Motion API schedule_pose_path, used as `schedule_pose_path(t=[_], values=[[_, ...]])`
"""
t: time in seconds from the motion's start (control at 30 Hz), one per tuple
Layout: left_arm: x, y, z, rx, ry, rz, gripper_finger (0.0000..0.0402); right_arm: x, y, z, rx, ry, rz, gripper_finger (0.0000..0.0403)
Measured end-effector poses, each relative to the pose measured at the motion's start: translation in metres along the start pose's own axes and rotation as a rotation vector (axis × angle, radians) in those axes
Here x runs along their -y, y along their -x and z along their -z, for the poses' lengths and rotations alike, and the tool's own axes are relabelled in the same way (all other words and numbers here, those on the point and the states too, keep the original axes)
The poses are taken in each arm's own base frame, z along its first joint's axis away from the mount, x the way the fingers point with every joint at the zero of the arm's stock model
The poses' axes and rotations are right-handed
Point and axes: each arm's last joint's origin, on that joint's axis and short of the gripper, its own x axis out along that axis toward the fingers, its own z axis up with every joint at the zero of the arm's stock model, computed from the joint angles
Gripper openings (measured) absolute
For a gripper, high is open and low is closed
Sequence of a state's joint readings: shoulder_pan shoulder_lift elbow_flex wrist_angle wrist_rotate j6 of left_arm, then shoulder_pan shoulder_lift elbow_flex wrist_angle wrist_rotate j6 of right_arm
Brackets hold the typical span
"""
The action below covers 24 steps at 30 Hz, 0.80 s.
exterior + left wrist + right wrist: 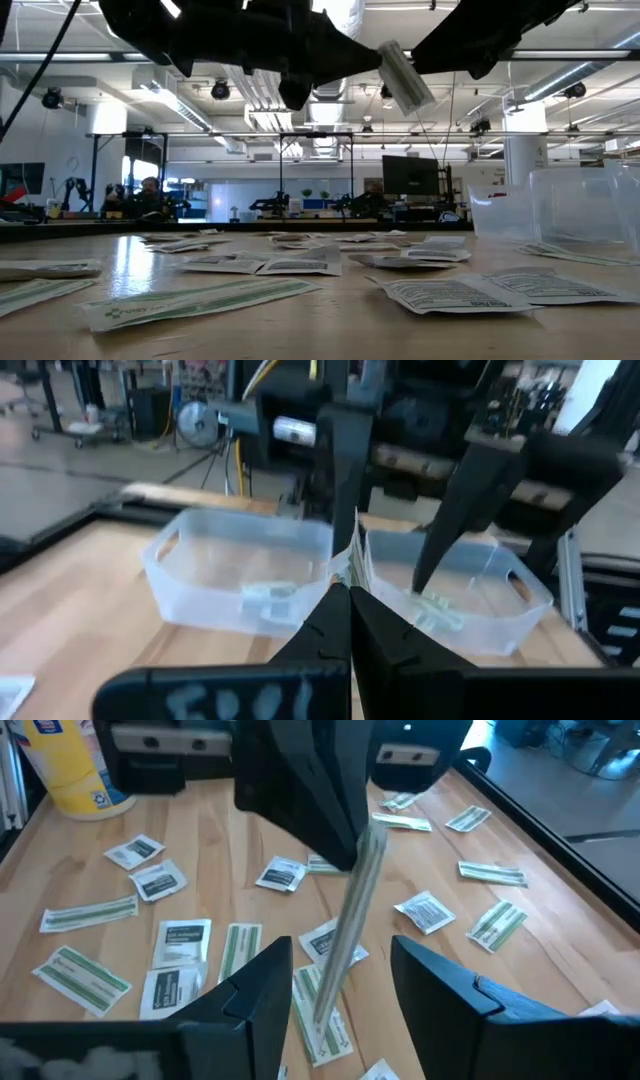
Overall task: Pick & Place First Aid Supplies
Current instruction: Put the bandage pack into the bottom bin
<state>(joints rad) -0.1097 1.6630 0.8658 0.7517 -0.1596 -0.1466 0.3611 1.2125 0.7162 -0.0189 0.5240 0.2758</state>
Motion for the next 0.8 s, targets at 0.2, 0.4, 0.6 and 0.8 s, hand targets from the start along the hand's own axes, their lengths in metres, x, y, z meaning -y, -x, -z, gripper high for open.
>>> schedule_pose_path(t=[0.2,0.4,0.6,0.8], values=[[0.0008,0.0001,-0.0053,0.055,-0.028,0.007,0.0000,0.0002,-0.0001,-0.0001,0.000,-0.003,0.001,0.0148],[0.0013,0.0003,-0.0073,0.075,-0.038,0.010,0.0000,0.0003,-0.0002,-0.0001,0.000,-0.008,0.001,0.0093],[0.0013,0.0004,-0.0070,0.073,-0.041,0.010,0.0000,-0.0007,-0.0002,0.0002,-0.012,-0.013,-0.040,0.0015],[0.0011,0.0003,-0.0058,0.062,-0.031,0.009,0.0006,-0.0010,-0.0002,0.0015,-0.029,-0.048,-0.053,0.0008]])
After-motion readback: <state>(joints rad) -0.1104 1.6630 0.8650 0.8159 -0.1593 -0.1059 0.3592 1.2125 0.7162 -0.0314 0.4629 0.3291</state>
